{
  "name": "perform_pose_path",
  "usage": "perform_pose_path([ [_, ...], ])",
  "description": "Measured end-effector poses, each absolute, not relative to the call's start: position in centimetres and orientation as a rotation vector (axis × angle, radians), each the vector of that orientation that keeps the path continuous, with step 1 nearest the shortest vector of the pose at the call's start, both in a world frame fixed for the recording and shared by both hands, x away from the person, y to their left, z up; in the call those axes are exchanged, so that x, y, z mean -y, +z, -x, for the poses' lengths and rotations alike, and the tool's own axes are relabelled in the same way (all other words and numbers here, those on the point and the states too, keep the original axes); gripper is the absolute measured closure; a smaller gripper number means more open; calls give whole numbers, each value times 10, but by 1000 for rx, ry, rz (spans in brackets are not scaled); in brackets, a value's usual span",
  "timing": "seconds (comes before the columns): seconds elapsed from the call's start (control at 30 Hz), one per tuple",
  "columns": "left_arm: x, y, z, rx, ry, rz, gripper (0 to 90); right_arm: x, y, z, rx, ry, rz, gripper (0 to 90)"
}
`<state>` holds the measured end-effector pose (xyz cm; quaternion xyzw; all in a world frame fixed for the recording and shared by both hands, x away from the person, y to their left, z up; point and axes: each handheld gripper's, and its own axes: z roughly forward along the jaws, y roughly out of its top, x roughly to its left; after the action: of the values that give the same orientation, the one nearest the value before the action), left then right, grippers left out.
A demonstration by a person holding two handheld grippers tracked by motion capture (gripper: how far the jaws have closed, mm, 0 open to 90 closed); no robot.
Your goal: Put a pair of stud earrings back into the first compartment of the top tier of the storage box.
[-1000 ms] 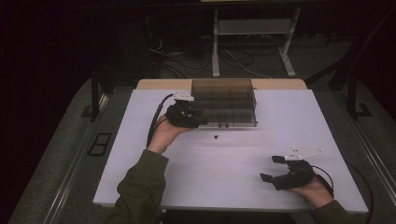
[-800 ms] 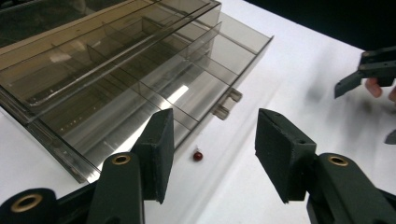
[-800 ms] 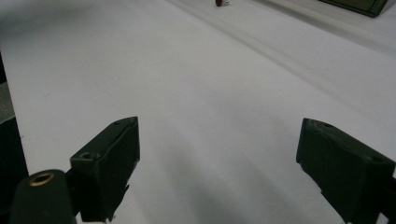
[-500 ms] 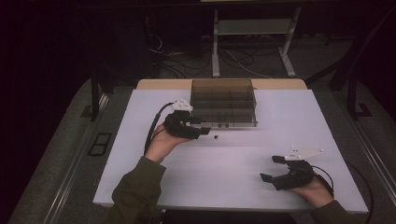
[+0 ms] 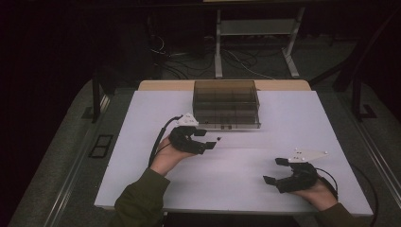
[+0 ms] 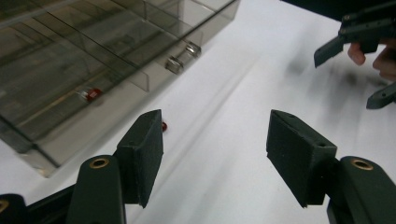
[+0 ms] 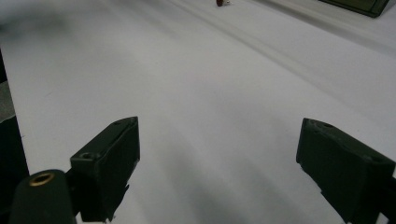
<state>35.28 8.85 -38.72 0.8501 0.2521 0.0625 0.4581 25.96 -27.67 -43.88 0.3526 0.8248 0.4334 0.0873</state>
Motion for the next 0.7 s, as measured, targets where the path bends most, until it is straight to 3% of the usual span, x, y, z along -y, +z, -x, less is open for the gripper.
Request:
perform_pose_path([
  [0.47,-72,-412,-352,-632,184,-2132,344,276,-439,-259,-2457,1294,-1046,129],
  [0.7,-64,-424,-359,-637,231,-2183,411,275,-439,-260,-2461,1289,-1046,129],
])
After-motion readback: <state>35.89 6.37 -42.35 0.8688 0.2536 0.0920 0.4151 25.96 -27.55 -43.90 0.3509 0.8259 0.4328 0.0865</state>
